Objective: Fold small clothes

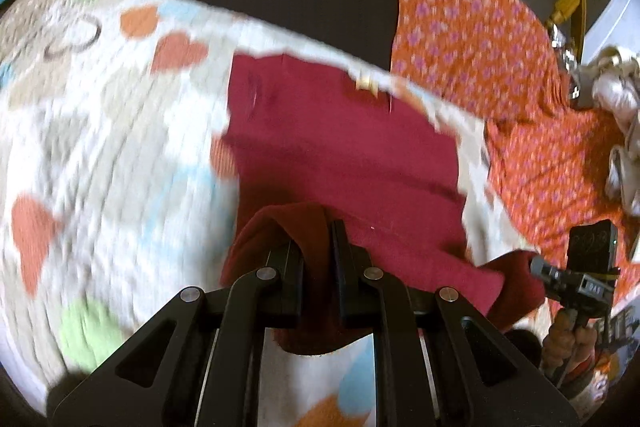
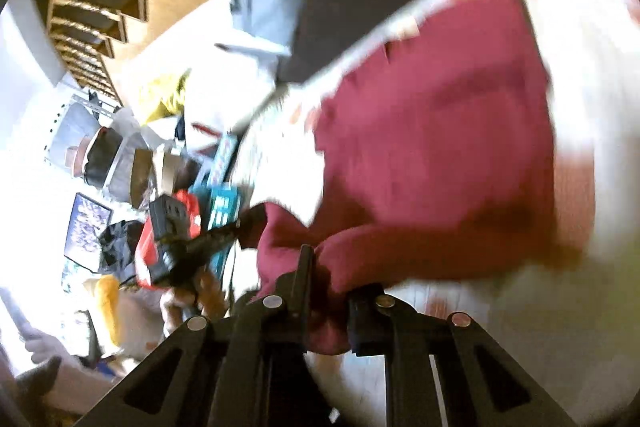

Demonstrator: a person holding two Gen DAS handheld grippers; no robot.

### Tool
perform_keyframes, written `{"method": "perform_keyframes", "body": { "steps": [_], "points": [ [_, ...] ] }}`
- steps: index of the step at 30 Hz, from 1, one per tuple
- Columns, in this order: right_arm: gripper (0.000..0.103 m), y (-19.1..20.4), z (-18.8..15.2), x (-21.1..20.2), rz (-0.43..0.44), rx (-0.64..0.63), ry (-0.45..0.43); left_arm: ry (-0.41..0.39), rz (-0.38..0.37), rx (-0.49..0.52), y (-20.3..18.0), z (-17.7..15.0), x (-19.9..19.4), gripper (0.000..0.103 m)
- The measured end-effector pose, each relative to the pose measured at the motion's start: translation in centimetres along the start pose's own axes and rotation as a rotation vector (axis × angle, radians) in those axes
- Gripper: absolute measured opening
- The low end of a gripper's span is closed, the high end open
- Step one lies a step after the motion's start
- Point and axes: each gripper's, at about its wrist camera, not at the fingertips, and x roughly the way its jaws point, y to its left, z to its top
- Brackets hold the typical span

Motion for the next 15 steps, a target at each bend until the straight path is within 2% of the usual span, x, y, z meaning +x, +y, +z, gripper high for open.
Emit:
{"method": "perform_keyframes", "body": {
  "steps": [3,5,8,11,12,13,14,15],
  "points": [
    [0.013,0.0,4.7,0.1,-0.008,-0.010,-0.088,-0.030,-0.002,0.005,-0.4,4.0,1.1,0.010],
    [0.012,-0.5,7.8,0.6,-0.040,-0.008,-0.126,-0.040,0.024,0.010,-0.8,7.2,2.9,0.010],
    [0.012,-2.8,12.2,2.4,-0.057,0.053,-0.156,-0.035,0.062,0.014,-1.1,11.1,6.6,0.010],
    [0.014,-6.9,16.1,4.5,-0.121,0.150,-0.194,-0.015,0.051,0.008,-0.6,13.6,10.6,0.011],
    [0.024,-9.0,17.4,5.9,-0.179,0.197,-0.183,0.007,0.058,-0.010,-0.1,14.1,12.0,0.011],
    [0.044,-10.5,18.1,6.6,-0.226,0.234,-0.172,0.039,0.075,-0.025,0.3,14.6,13.2,0.012],
    [0.050,-11.6,18.5,6.4,-0.249,0.257,-0.176,0.066,0.095,-0.028,0.8,15.0,14.2,0.012],
    [0.050,-12.6,18.9,5.9,-0.251,0.288,-0.213,0.070,0.113,-0.021,1.2,15.2,14.5,0.012]
  ]
}}
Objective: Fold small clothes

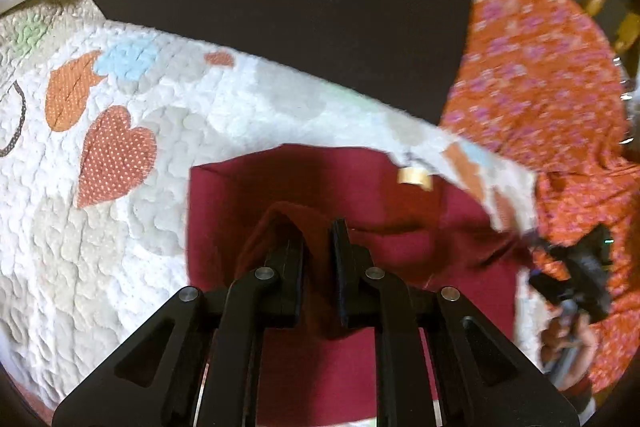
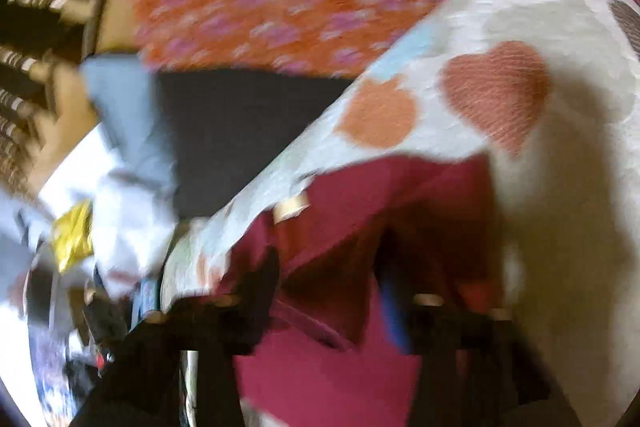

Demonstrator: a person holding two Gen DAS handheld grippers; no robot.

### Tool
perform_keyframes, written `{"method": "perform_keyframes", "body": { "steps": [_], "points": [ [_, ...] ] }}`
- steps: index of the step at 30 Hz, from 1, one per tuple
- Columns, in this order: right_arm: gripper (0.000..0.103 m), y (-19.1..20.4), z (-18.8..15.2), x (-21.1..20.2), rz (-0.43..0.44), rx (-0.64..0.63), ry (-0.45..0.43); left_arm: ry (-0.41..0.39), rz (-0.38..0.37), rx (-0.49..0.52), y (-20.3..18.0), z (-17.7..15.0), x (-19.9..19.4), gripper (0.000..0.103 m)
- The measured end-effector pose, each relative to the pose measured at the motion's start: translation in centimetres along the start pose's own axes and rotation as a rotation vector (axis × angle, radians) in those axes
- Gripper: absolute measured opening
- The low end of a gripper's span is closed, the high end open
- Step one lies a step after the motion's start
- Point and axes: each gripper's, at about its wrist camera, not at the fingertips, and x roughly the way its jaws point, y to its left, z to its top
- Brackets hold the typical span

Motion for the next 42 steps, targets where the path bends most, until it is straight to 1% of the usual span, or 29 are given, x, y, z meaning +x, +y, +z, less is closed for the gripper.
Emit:
{"method": "perform_keyframes", "body": {
  "steps": [1,2,3,4,5,6,9,11,12,14,15,16,18,19,20,21,23,25,27,29,31,33,34,35,36,38,39,41,42],
  "points": [
    [0.050,-0.3,0.5,-0.7,0.031,0.016,-0.015,-0.013,0.018,0.012,0.4,0.2,-0.1,0.019],
    [0.050,-0.2,0.7,-1.3,0.058,0.018,-0.024,-0.030,0.025,0.017,0.6,0.2,-0.6,0.030],
    [0.050,0.1,1.1,-2.4,0.079,-0.004,-0.043,-0.055,0.034,0.017,0.9,0.3,-1.2,0.036],
    [0.050,0.7,1.3,-3.6,0.058,-0.059,-0.063,-0.082,0.036,0.009,1.3,0.4,-1.9,0.047],
    [0.050,1.6,1.1,-4.2,0.031,-0.104,-0.075,-0.113,0.023,-0.006,1.7,0.5,-2.6,0.056],
    [0.050,2.6,0.7,-4.8,-0.008,-0.182,-0.083,-0.137,0.004,-0.017,2.0,0.5,-3.2,0.058],
    [0.050,4.9,-0.9,-4.5,-0.069,-0.365,-0.044,-0.149,-0.016,-0.018,1.8,0.2,-3.5,0.058],
    [0.050,5.9,-2.4,-3.5,-0.067,-0.461,-0.019,-0.145,-0.013,0.016,1.1,-0.6,-2.9,0.058],
    [0.049,6.8,-3.2,-2.4,-0.068,-0.523,-0.002,-0.130,0.008,0.049,0.5,-0.9,-2.0,0.058],
    [0.048,7.5,-4.1,0.0,-0.116,-0.588,0.017,-0.101,0.061,0.099,-0.6,-0.8,0.1,0.058],
    [0.047,7.5,-3.9,1.6,-0.193,-0.609,0.019,-0.092,0.091,0.115,-1.0,-0.7,1.2,0.058],
    [0.046,7.3,-3.6,2.6,-0.223,-0.604,0.017,-0.084,0.130,0.124,-1.2,-0.5,2.6,0.058],
    [0.046,5.7,-2.0,4.4,-0.267,-0.554,0.003,-0.058,0.203,0.126,-0.9,0.0,5.0,0.058],
    [0.046,4.8,-1.1,4.9,-0.310,-0.534,-0.014,-0.039,0.243,0.102,-0.2,0.3,6.2,0.058],
    [0.046,3.6,-0.2,5.5,-0.361,-0.502,-0.030,-0.028,0.251,0.070,0.6,0.4,6.9,0.058],
    [0.042,1.9,0.9,6.2,-0.374,-0.439,-0.036,-0.026,0.232,0.032,1.4,0.5,7.4,0.058],
    [0.041,0.8,2.0,6.5,-0.331,-0.368,-0.031,-0.057,0.211,-0.002,1.9,0.9,7.1,0.058],
    [0.041,1.8,2.2,5.5,-0.317,-0.372,-0.034,-0.048,0.213,-0.008,2.1,1.2,6.3,0.058],
    [0.041,3.1,1.4,3.9,-0.303,-0.409,-0.047,-0.067,0.198,-0.015,2.4,0.9,4.9,0.058],
    [0.042,4.3,-0.4,2.3,-0.285,-0.441,-0.056,-0.075,0.192,-0.005,2.9,-0.2,3.1,0.058],
    [0.042,4.4,-2.8,1.2,-0.309,-0.464,-0.040,-0.077,0.197,0.010,3.4,-1.6,1.9,0.058],
    [0.043,3.3,-4.4,1.5,-0.327,-0.465,-0.017,-0.077,0.215,0.012,3.6,-3.1,1.4,0.058],
    [0.043,2.3,-4.9,2.4,-0.365,-0.465,0.014,-0.076,0.226,0.012,3.7,-3.8,1.2,0.058],
    [0.043,1.6,-5.1,2.9,-0.380,-0.465,0.038,-0.075,0.234,0.013,3.5,-4.6,0.8,0.058],
    [0.043,1.3,-5.4,3.4,-0.394,-0.478,0.045,-0.081,0.238,0.019,3.3,-5.3,0.3,0.058],
    [0.043,2.5,-5.5,2.5,-0.421,-0.499,0.027,-0.106,0.245,0.043,2.7,-6.7,-0.8,0.058],
    [0.043,3.2,-5.6,2.1,-0.415,-0.503,0.021,-0.111,0.250,0.053,2.4,-7.0,-1.2,0.058],
    [0.043,4.9,-6.2,0.8,-0.362,-0.518,0.000,-0.130,0.261,0.080,1.7,-8.2,-2.1,0.058],
    [0.043,5.5,-6.6,0.3,-0.356,-0.526,-0.007,-0.143,0.266,0.089,1.2,-8.7,-2.5,0.058]
  ]
}}
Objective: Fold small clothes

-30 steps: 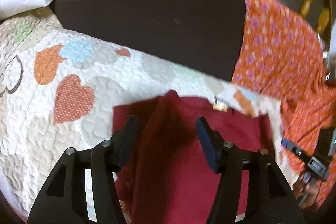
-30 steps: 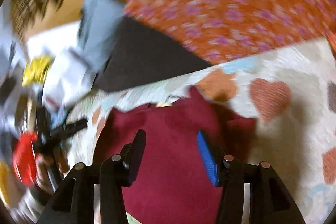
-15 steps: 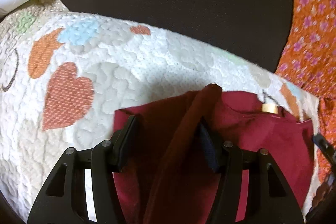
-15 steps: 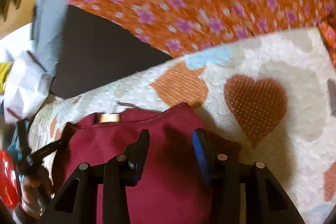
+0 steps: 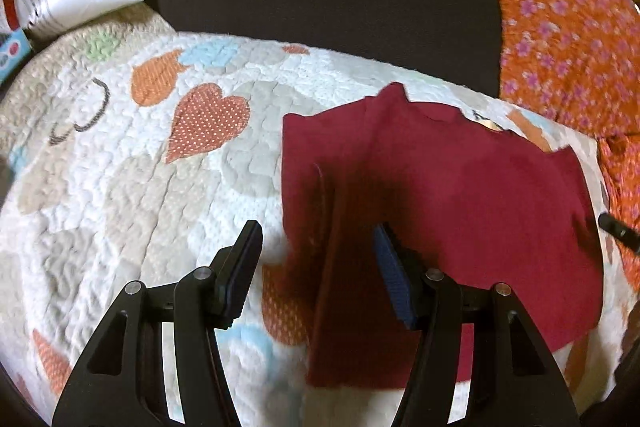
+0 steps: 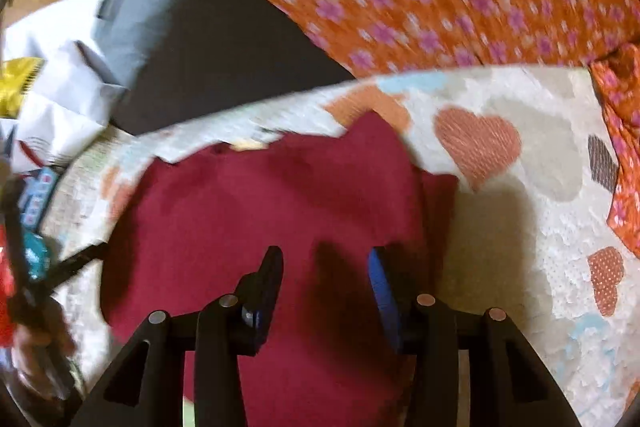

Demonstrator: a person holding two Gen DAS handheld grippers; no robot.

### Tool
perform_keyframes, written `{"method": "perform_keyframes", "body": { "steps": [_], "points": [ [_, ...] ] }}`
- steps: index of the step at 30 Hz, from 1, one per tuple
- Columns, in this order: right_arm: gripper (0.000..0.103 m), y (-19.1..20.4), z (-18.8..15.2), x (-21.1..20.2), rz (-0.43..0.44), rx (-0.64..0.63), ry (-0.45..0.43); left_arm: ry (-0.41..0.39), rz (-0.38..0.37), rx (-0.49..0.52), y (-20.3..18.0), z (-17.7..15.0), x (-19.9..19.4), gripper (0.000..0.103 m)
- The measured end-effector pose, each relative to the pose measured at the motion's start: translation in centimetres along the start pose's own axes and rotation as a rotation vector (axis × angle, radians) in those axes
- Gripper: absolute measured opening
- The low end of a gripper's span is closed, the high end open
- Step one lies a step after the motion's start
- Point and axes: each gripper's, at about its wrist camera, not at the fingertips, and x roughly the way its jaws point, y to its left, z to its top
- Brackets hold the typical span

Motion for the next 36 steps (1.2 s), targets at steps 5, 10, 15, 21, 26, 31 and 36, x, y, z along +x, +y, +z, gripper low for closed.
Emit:
{"method": "perform_keyframes", "body": {
  "steps": [5,10,15,21,26,31,36],
  "points": [
    [0.043,2.4,-1.0,-1.4,-0.012,-0.055,-0.013,-0.041,0.009,0.043,-1.3,-1.6,-1.4,0.058],
    [0.043,2.5,-1.8,-0.7,-0.042,-0.048,0.011,-0.082,0.041,0.062,-1.6,-1.9,-1.2,0.058],
    [0.043,0.6,-1.9,0.4,-0.153,0.002,-0.018,-0.084,0.051,0.059,-0.8,-2.0,0.2,0.058],
    [0.044,-1.9,-1.4,3.3,-0.185,0.069,0.071,-0.063,0.025,0.022,0.4,-1.8,1.7,0.058],
    [0.044,-1.0,-0.9,1.3,-0.173,0.062,-0.017,-0.048,0.008,0.006,0.6,-1.6,2.5,0.058],
    [0.050,-0.4,-2.0,4.5,-0.198,-0.014,0.086,-0.047,0.005,0.013,0.5,-1.6,2.9,0.059],
    [0.050,0.7,-0.9,1.8,-0.177,0.022,0.008,-0.054,-0.004,0.009,0.7,-1.6,3.1,0.061]
  ]
}}
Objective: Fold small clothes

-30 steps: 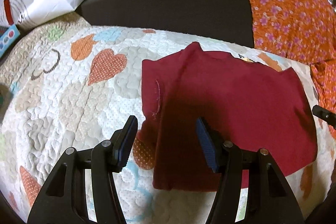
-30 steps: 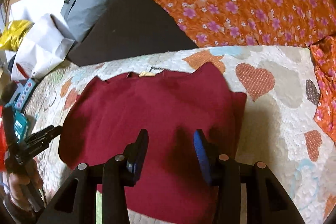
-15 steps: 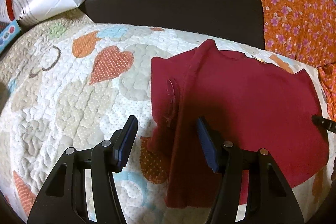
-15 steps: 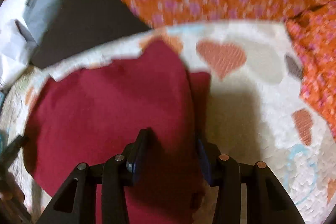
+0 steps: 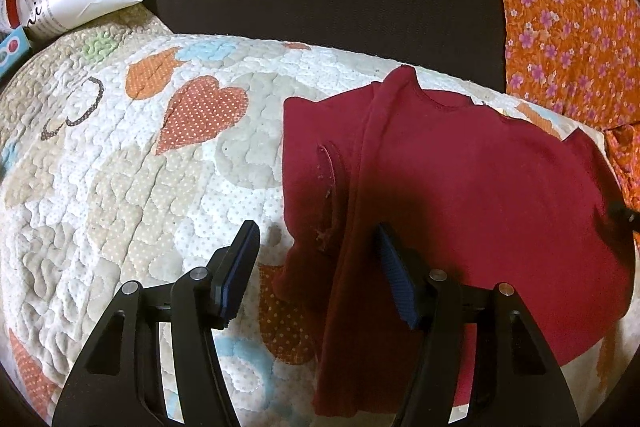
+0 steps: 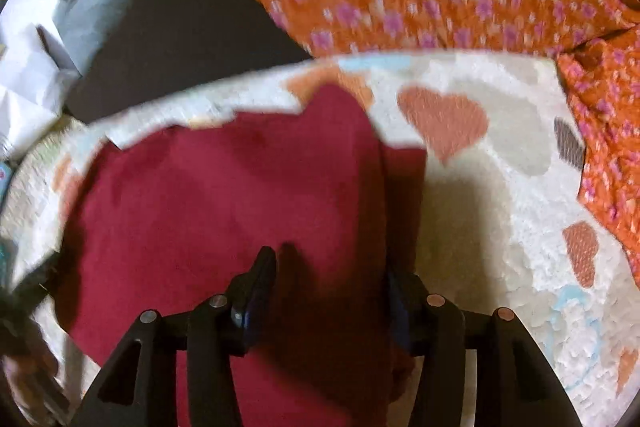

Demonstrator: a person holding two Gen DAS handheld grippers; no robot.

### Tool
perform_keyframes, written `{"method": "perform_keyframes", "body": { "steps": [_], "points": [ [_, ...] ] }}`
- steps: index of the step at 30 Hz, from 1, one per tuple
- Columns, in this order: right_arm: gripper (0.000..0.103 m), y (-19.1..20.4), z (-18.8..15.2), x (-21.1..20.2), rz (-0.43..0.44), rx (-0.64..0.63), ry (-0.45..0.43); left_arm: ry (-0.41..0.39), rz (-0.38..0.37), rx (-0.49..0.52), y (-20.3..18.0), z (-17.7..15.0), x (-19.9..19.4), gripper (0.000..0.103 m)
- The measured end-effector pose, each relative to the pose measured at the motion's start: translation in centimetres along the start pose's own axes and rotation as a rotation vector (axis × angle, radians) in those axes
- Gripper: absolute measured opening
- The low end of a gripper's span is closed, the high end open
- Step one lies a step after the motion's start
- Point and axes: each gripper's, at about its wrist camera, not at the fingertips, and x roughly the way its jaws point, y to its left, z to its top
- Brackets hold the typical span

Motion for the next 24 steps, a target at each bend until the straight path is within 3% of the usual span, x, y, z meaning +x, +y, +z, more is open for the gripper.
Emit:
{"method": "perform_keyframes", "body": {
  "steps": [4,9,13,22,24],
  "points": [
    [0.050,4.5,1.3,-1.2,0.145,-0.055,-0.030,-0.023,-0.013,-0.032,0.9,0.2,-0.9,0.061],
    [0.049,11.8,3.3,1.1,0.403,-0.094,0.033,-0.011,-0.033,-0.062,1.8,0.0,-0.9,0.061],
    [0.033,18.4,4.0,4.1,0.363,-0.246,0.047,-0.019,-0.051,-0.066,2.0,0.1,-1.4,0.061],
    [0.031,26.2,5.5,13.2,0.324,-0.337,0.158,0.019,-0.073,-0.096,2.7,0.2,0.0,0.061],
    [0.031,27.1,5.6,13.4,0.313,-0.359,0.132,0.023,-0.079,-0.103,2.7,0.1,0.1,0.062]
  ]
}}
